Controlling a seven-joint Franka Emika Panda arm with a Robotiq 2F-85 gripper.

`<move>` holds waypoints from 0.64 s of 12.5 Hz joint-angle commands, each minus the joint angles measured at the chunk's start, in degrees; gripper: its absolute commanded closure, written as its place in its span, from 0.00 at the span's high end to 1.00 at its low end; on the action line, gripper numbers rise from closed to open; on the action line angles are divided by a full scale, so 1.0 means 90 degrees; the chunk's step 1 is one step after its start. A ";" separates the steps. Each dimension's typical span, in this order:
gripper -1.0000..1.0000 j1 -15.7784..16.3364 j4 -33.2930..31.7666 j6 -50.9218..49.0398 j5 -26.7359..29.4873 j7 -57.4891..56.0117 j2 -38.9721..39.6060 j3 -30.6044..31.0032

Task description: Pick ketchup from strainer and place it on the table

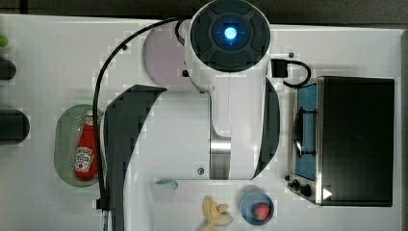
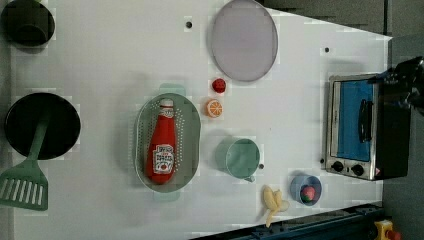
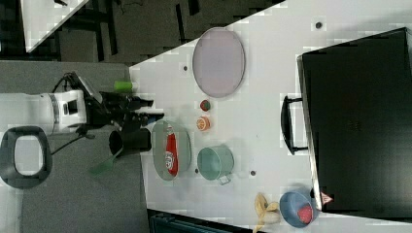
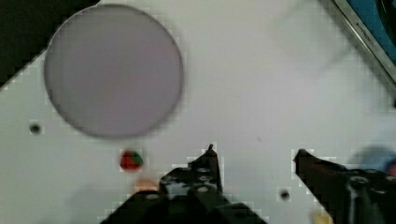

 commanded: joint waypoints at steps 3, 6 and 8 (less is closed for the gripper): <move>1.00 -0.0600 -0.0919 -0.0906 0.0313 0.0174 -0.1604 0.0794; 1.00 -0.0519 -0.0916 -0.0779 0.0314 0.0174 -0.1426 0.1508; 1.00 -0.0497 -0.0917 -0.0607 0.0314 0.0175 -0.1255 0.2121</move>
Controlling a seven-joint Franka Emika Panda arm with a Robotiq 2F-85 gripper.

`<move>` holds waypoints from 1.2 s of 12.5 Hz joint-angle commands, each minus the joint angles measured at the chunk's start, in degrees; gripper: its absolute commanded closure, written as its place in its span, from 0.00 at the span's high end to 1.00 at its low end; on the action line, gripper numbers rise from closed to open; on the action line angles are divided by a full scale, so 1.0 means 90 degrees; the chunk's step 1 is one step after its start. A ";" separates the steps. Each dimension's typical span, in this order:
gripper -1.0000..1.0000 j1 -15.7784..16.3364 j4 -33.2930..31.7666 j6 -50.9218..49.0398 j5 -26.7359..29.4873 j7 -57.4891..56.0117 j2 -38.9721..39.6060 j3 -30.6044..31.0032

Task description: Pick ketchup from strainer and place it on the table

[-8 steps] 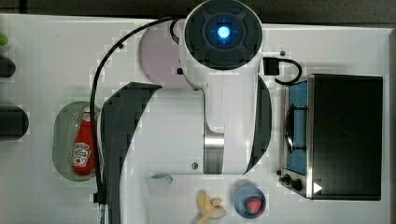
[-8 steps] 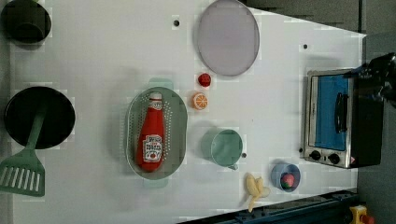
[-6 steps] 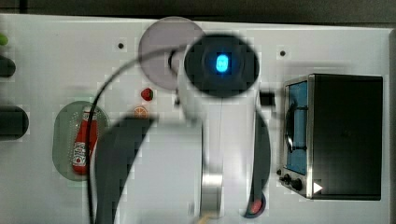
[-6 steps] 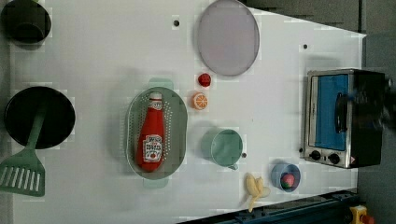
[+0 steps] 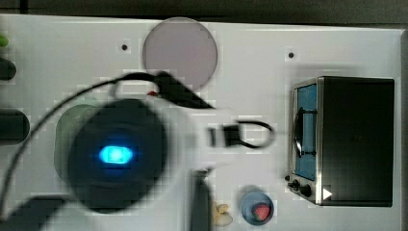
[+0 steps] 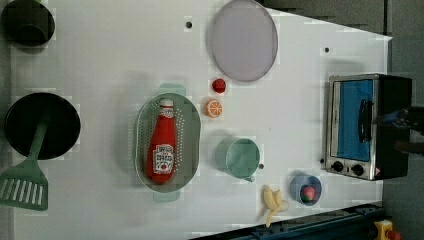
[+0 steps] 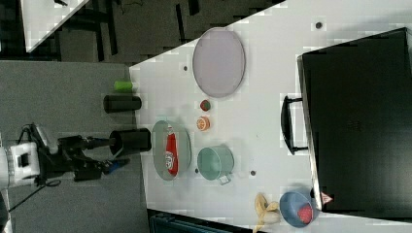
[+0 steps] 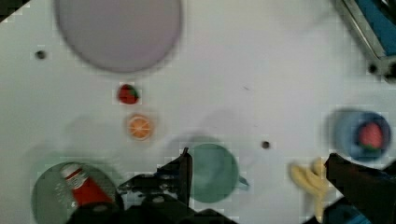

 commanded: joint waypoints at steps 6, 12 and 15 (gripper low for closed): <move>1.00 0.0207 -0.0270 0.0910 0.0107 0.0184 0.1177 0.2286; 1.00 0.0235 -0.1018 0.2758 0.0025 0.0496 0.2051 0.3428; 1.00 0.0292 -0.1651 0.3973 -0.0566 0.1248 0.2485 0.3499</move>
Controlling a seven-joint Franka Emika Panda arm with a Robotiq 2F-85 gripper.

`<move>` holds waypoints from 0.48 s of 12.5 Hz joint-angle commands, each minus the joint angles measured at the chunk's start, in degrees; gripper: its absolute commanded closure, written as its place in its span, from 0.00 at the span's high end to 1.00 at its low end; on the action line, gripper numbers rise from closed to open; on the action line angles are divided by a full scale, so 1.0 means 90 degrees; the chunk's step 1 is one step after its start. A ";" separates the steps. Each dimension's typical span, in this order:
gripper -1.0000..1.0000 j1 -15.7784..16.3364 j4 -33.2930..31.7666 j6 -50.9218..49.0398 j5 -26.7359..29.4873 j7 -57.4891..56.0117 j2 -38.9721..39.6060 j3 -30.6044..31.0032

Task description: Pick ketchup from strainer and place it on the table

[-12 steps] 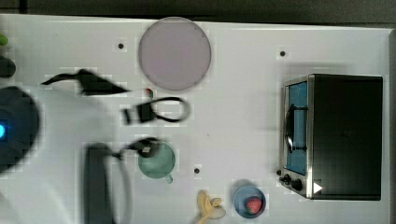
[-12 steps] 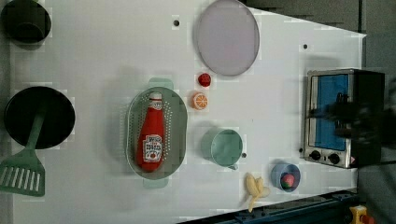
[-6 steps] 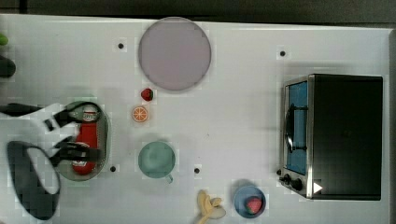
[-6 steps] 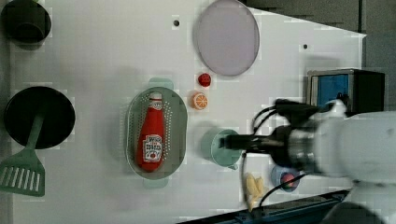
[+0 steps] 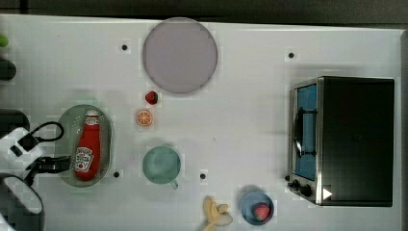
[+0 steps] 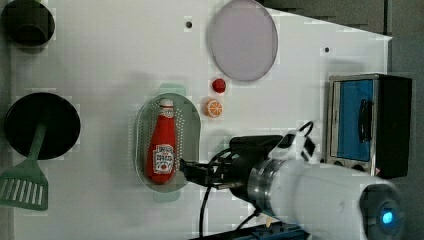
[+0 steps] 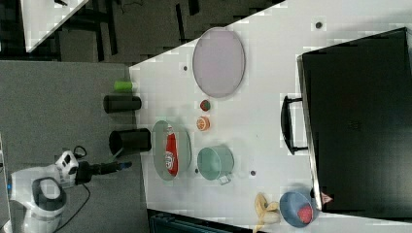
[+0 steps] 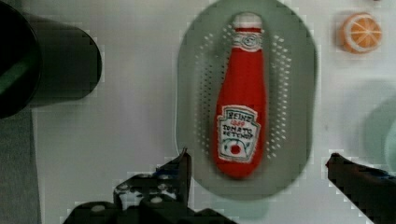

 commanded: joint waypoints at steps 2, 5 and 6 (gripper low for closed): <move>1.00 -0.0070 -0.0750 0.1086 -0.0945 0.1298 0.0859 -0.0088; 1.00 -0.0068 -0.0930 0.1852 -0.1515 0.1774 0.1662 -0.0115; 1.00 -0.0064 -0.0922 0.2045 -0.1642 0.1907 0.1950 -0.0135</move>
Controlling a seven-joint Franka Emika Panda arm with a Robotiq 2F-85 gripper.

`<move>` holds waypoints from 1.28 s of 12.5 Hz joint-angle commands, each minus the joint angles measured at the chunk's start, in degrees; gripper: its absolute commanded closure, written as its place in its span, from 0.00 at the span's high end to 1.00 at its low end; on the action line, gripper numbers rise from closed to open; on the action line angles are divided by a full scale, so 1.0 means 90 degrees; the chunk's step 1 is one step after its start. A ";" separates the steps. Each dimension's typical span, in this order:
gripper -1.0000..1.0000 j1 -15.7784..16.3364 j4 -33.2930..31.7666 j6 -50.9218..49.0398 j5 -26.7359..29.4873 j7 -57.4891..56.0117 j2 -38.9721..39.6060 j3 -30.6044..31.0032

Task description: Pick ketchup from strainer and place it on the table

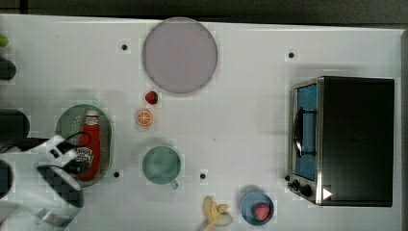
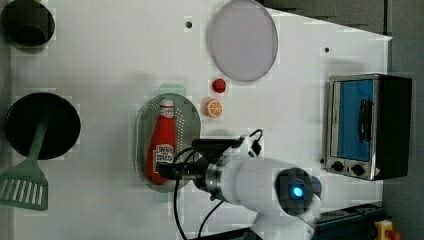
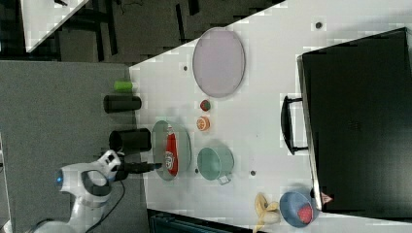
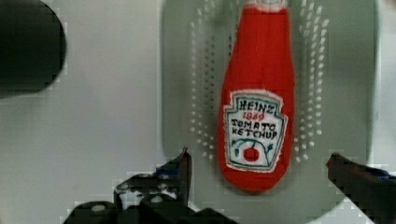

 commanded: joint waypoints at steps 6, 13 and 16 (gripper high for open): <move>1.00 0.0082 0.0330 0.0858 -0.1450 0.0992 0.1586 -0.0524; 0.60 0.0403 0.0537 0.0790 -0.1600 0.1244 0.1930 -0.0812; 0.60 0.0382 0.0520 0.0708 -0.1596 0.1245 0.1817 -0.0730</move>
